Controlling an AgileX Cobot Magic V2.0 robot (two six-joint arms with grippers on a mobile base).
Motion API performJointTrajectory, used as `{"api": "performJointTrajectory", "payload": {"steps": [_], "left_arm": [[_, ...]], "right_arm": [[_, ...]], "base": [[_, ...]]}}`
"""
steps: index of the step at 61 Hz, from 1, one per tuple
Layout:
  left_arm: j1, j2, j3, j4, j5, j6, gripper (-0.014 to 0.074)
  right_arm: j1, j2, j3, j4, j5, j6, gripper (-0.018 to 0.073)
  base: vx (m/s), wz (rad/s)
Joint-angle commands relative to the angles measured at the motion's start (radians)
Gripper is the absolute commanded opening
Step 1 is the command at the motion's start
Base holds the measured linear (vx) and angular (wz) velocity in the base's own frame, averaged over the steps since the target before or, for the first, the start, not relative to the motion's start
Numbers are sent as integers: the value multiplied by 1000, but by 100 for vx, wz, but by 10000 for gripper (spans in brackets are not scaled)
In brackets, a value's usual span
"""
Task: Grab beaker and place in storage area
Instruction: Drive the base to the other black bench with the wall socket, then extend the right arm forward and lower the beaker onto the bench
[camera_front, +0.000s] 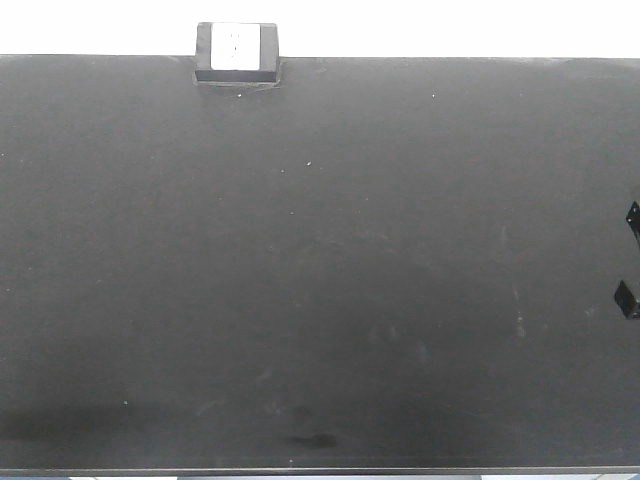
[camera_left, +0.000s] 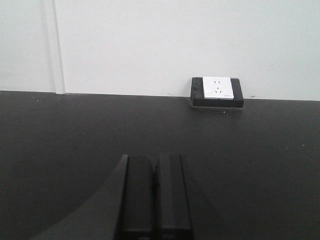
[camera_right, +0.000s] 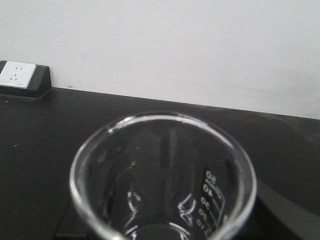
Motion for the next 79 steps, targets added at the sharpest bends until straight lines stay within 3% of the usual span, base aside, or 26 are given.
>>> {"api": "performJointTrajectory", "payload": {"steps": [1,20,40,56,75,76,79], "left_arm": [[-6,-19,22,-6,-85,-7,-8],[-6,-19,22,-6,-85,-7,-8],[-6,-19,22,-6,-85,-7,-8],[-6,-19,22,-6,-85,-7,-8],[-6,-19,22,-6,-85,-7,-8],[-6,-19,22,-6,-85,-7,-8],[-6,-19,22,-6,-85,-7,-8]], "right_arm": [[-3,10,-32,-10,-85,0,-8],[-3,10,-32,-10,-86,0,-8],[14,197,-32,-9,-345,10,-7],[205,596,-86,9,-632,0,-5],[422,1108,-341,163,-813,-194,-4],[452,1227,-392,195,-890,-196,-4],[466,1286,-417,201,-936,-196,-4]], "base": [[0,0],[0,0],[0,0],[0,0],[0,0],[0,0],[0,0]]}}
